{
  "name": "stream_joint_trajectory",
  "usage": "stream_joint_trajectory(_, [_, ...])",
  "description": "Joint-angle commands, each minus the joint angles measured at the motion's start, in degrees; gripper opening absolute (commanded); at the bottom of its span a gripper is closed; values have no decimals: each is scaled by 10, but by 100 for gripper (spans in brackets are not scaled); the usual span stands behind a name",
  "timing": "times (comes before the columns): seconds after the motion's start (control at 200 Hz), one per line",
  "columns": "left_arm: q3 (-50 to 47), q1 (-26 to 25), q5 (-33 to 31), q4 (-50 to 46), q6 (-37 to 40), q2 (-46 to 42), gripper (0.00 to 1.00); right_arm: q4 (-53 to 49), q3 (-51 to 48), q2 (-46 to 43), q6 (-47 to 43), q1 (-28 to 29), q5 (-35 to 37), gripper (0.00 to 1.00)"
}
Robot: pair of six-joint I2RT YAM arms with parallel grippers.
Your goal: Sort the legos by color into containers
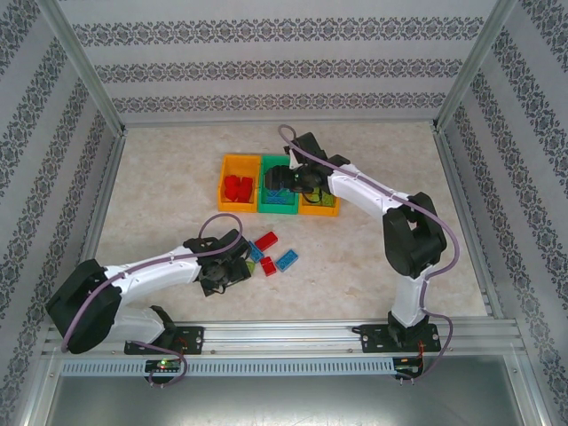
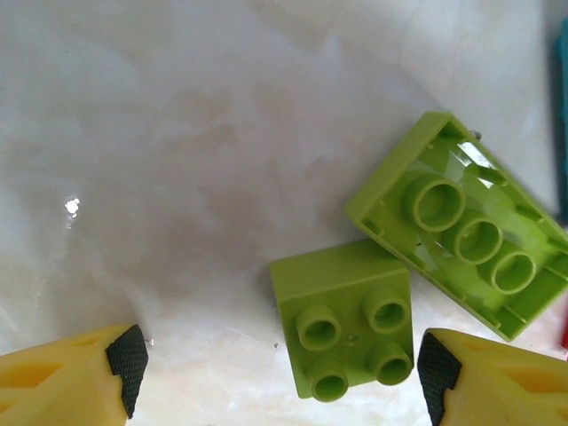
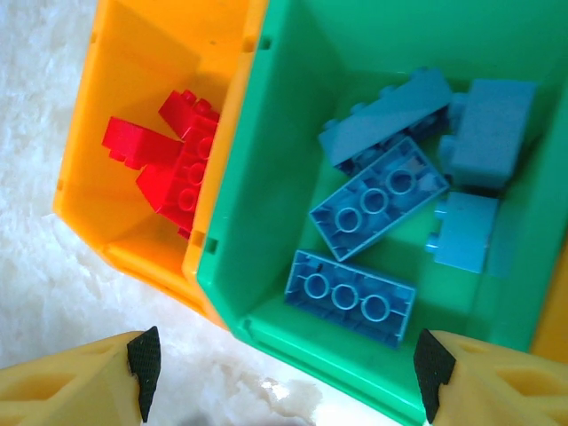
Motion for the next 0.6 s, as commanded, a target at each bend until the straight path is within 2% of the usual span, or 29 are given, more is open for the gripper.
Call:
stream_joint_trajectory(0.0, [1,-8,-10,6,-16,11,80,16,-18,-25,-11,-7,-12,78])
stream_joint_trajectory(0.2, [11,-8,-14,17,-16,33,79,21,-34,-28,-15,-10,-17,79])
stream_joint_trajectory(0.45, [12,-7,-18,27,-13,61,64,24,-59,-38,-17,-12,-11,79])
stream_joint_trajectory(0.595, [9,-5,-29,27,-6,62,61,21,-71,-56,-23,-14,-7,79])
